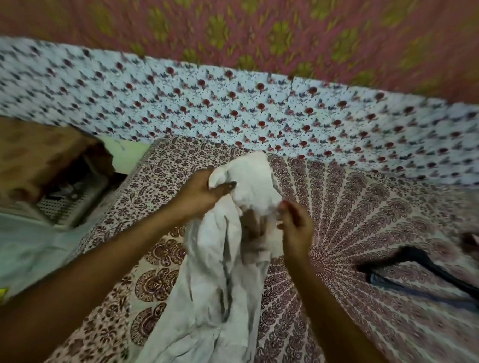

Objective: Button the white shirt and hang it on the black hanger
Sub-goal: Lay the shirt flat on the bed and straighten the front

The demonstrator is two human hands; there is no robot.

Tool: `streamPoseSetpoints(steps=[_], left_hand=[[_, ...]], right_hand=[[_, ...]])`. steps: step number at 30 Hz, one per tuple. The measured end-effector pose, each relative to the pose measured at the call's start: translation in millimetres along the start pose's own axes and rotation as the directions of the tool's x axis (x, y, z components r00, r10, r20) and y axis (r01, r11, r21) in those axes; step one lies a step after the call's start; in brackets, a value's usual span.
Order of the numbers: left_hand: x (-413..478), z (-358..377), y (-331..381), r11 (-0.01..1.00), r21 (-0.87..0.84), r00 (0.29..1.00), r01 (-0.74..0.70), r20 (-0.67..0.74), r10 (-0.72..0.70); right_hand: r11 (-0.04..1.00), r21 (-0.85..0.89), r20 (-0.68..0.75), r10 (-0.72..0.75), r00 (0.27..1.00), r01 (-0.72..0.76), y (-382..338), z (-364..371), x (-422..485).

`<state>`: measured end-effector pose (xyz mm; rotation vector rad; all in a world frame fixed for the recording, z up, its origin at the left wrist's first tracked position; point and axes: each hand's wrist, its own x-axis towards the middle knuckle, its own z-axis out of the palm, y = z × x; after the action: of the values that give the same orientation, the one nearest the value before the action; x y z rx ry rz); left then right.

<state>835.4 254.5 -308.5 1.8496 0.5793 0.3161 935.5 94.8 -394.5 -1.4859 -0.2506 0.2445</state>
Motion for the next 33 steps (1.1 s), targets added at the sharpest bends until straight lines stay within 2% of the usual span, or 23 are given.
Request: streamPoseSetpoints(steps=[2,3,4,5,6,8,9,10,11,13,14,15,16,17,19,20,21,23,25,26,28,30,33], left_hand=[[-23.7,-19.8,25.8,0.992,-0.101,0.996,-0.076,0.028,0.079],[-35.2,-28.3,38.4,0.984,-0.134,0.991,-0.121,0.041,0.128],[-49.3,-37.1,52.0,0.974,-0.161,0.984,-0.162,0.05,0.172],[-60.8,-42.9,64.8,0.96,-0.197,0.976,-0.196,0.055,0.211],[-70.2,-49.4,76.3,0.952,-0.202,0.969,-0.231,0.044,0.244],[-91.6,-62.0,98.1,0.931,-0.07,0.934,-0.358,-0.019,0.358],[-98.2,-69.6,104.2,0.912,0.021,0.91,-0.41,-0.048,0.411],[-103.3,-75.9,109.5,0.89,0.092,0.888,-0.446,-0.075,0.453],[-106.3,-82.8,112.1,0.878,0.141,0.875,-0.458,-0.102,0.473],[-119.7,-93.7,115.7,0.862,0.179,0.857,-0.475,-0.127,0.499],[-127.7,-96.8,118.2,0.85,0.19,0.847,-0.491,-0.124,0.517],[-133.6,-97.8,121.8,0.828,0.209,0.827,-0.521,-0.117,0.55],[-138.0,-98.1,125.0,0.806,0.225,0.808,-0.547,-0.108,0.579],[-143.3,-97.7,129.6,0.786,0.229,0.79,-0.574,-0.095,0.605],[-153.4,-98.5,138.7,0.771,0.241,0.777,-0.59,-0.092,0.623],[-157.2,-100.4,144.1,0.768,0.262,0.776,-0.584,-0.098,0.623],[-160.1,-104.0,148.2,0.765,0.289,0.776,-0.575,-0.101,0.622],[-168.6,-112.4,157.1,0.722,0.36,0.757,-0.591,-0.063,0.65],[-173.6,-118.4,164.9,0.673,0.413,0.743,-0.614,0.016,0.669],[-174.8,-118.8,168.9,0.658,0.434,0.742,-0.616,0.04,0.669],[-178.2,-114.1,179.6,0.641,0.45,0.735,-0.622,0.054,0.676],[-182.3,-105.9,191.7,0.649,0.4,0.716,-0.647,0.029,0.697],[-192.5,-86.7,206.5,0.699,0.258,0.717,-0.667,-0.035,0.697]], right_hand=[[1.0,0.021,-0.199,-0.01,0.98,0.015,-16.0,-15.7,-8.3],[0.996,-0.091,-0.19,-0.005,0.982,-0.013,-23.7,-23.0,-11.5],[0.973,-0.228,-0.086,0.01,0.996,-0.03,-31.9,-30.0,-19.1],[0.946,-0.323,0.091,0.065,0.994,-0.032,-37.5,-36.1,-26.3],[0.929,-0.367,0.291,0.153,0.945,-0.037,-45.1,-40.7,-35.2],[0.881,-0.472,0.59,0.314,0.744,0.002,-65.3,-45.2,-62.8],[0.842,-0.539,0.63,0.376,0.68,0.034,-74.4,-46.3,-75.6],[0.835,-0.55,0.639,0.405,0.654,0.02,-83.0,-45.9,-85.7],[0.845,-0.532,0.626,0.434,0.648,-0.053,-89.6,-45.3,-94.4],[0.873,-0.391,0.631,0.484,0.606,-0.29,-107.7,-42.9,-116.2],[0.868,-0.336,0.655,0.494,0.572,-0.364,-113.3,-42.1,-126.2],[0.865,-0.345,0.671,0.498,0.549,-0.363,-119.0,-38.6,-136.5],[0.871,-0.358,0.673,0.49,0.554,-0.336,-122.2,-33.5,-146.5],[0.877,-0.402,0.649,0.475,0.595,-0.263,-127.0,-29.1,-158.9],[0.896,-0.427,0.568,0.373,0.734,-0.126,-138.2,-23.6,-177.7],[0.913,-0.384,0.49,0.326,0.808,-0.135,-145.9,-23.3,-180.3],[0.932,-0.297,0.405,0.32,0.856,-0.208,-156.2,-25.6,-180.9],[0.929,-0.021,0.32,0.357,0.878,-0.37,-189.9,-34.0,-181.2],[0.87,0.25,0.343,0.332,0.879,-0.426,-225.0,-41.6,-178.8],[0.859,0.298,0.389,0.288,0.875,-0.415,-241.4,-42.4,-179.4],[0.923,0.245,0.499,0.142,0.855,-0.297,-269.2,-39.7,-185.2],[0.988,0.105,0.561,0.032,0.827,-0.109,-290.9,-34.3,-191.2],[0.97,-0.037,0.392,-0.208,0.896,0.242,-314.2,-26.8,-195.7]])
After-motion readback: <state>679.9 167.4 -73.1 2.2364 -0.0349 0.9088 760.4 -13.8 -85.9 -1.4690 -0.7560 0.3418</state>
